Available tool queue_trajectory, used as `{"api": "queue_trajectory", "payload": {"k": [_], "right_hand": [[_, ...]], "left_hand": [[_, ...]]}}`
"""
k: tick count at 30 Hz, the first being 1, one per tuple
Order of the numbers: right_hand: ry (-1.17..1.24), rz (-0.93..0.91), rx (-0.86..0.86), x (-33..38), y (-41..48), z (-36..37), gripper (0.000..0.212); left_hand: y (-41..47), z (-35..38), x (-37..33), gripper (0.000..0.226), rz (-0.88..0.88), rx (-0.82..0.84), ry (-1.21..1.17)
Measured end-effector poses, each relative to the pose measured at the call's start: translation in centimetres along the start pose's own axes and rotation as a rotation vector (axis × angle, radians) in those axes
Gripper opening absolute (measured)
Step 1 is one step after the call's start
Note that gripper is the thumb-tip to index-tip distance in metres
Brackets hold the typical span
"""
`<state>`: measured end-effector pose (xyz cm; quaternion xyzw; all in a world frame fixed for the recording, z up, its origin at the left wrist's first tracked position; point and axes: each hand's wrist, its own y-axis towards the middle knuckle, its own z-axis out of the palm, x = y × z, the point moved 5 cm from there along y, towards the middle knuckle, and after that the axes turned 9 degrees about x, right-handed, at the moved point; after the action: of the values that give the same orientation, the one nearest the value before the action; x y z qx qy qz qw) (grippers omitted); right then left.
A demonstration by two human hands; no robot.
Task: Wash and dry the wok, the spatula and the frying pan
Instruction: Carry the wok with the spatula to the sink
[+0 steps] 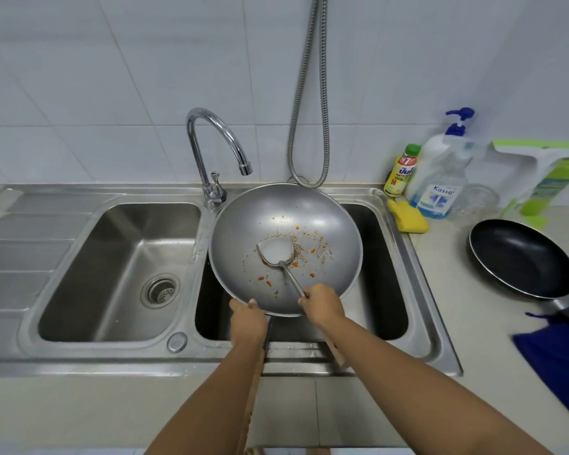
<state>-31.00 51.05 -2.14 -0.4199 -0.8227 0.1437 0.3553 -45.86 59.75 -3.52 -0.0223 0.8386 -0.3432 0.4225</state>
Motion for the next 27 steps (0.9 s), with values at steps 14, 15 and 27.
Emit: {"api": "queue_trajectory", "payload": {"k": [14,15,27], "right_hand": [[0.234,-0.110,-0.168,-2.0,-2.4,-3.0,0.016],[0.281,-0.113,-0.206,-2.4,-2.7,-3.7,0.016],[0.951,0.120,-0.688,-10.4,-6.3,-11.7,0.032]], "left_hand": [[-0.6,-0.2,-0.3,0.037,-0.009,0.020,0.011],[-0.5,-0.2,-0.2,0.037,-0.010,0.020,0.006],[0.3,0.9,-0.2,0.042,0.106,0.032,-0.030]]}}
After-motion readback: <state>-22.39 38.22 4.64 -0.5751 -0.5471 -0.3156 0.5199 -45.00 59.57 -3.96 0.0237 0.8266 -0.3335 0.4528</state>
